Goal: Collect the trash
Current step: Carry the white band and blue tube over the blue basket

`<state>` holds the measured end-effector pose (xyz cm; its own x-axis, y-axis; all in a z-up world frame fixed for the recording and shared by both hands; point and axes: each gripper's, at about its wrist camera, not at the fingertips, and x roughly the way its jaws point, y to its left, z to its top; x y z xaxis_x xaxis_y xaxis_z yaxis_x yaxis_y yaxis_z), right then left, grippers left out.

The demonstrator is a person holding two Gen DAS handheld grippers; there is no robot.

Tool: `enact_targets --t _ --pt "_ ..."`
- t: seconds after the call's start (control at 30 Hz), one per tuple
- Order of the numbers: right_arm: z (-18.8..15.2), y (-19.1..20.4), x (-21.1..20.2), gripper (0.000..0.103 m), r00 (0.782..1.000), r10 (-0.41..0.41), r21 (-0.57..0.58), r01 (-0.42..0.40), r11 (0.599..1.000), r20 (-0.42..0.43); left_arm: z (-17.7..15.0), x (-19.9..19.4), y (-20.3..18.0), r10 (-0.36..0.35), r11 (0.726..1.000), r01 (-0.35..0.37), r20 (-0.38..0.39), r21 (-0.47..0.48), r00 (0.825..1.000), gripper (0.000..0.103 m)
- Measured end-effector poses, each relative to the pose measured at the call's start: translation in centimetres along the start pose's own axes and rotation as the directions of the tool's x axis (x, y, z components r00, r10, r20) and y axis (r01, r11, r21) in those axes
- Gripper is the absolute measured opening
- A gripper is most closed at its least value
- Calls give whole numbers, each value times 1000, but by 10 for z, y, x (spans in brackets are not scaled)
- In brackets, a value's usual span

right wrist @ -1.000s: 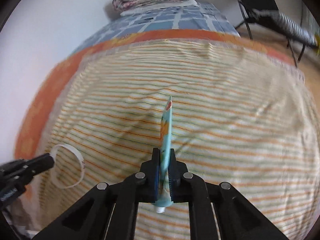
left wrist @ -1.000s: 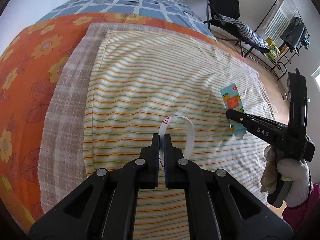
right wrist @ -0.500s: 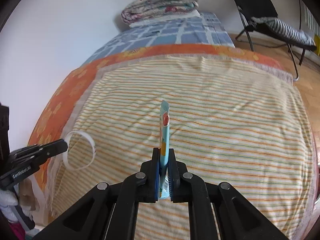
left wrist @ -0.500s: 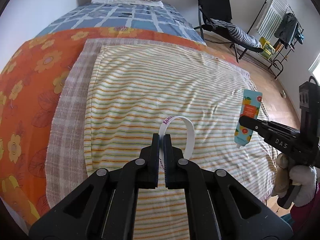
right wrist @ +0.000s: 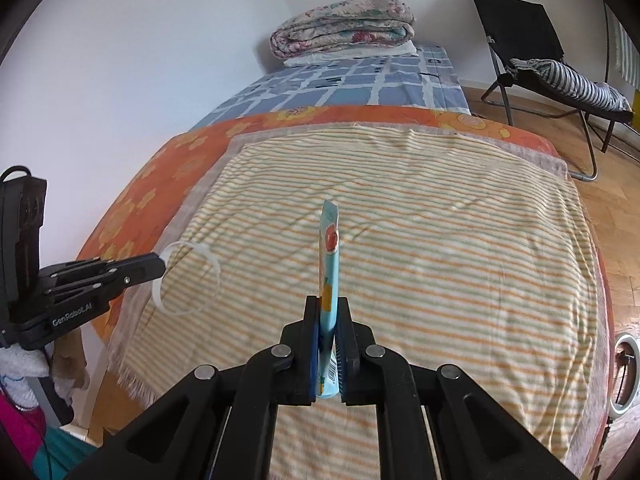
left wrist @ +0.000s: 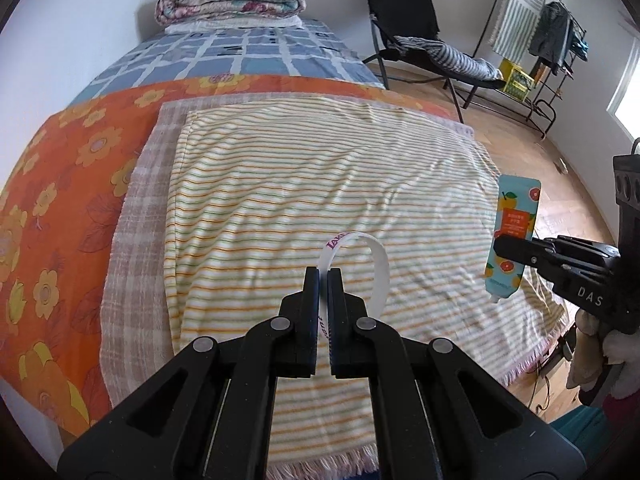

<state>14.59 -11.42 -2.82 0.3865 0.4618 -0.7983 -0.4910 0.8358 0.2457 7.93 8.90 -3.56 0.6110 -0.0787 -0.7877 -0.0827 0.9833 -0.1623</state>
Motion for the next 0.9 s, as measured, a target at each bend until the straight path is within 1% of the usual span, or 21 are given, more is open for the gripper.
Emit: enact_targets --t 0.2,0.37,0.67,0.9 --pt "-22 5 -17 5 1000 19 -7 -19 1000 -6 -15 -18 -20 -10 999 9 23 40 1000 1" --pt "-42 11 -29 5 999 39 -16 -39 999 -14 -32 -28 -33 -25 997 23 26 68 999 1" --pt "-81 19 -46 5 998 45 -46 -46 998 -40 -66 -36 -48 -68 995 67 1 76 998 1" --pt "-105 25 -61 5 997 62 -47 -64 997 -40 -96 -38 -61 -82 991 85 -32 102 996 1"
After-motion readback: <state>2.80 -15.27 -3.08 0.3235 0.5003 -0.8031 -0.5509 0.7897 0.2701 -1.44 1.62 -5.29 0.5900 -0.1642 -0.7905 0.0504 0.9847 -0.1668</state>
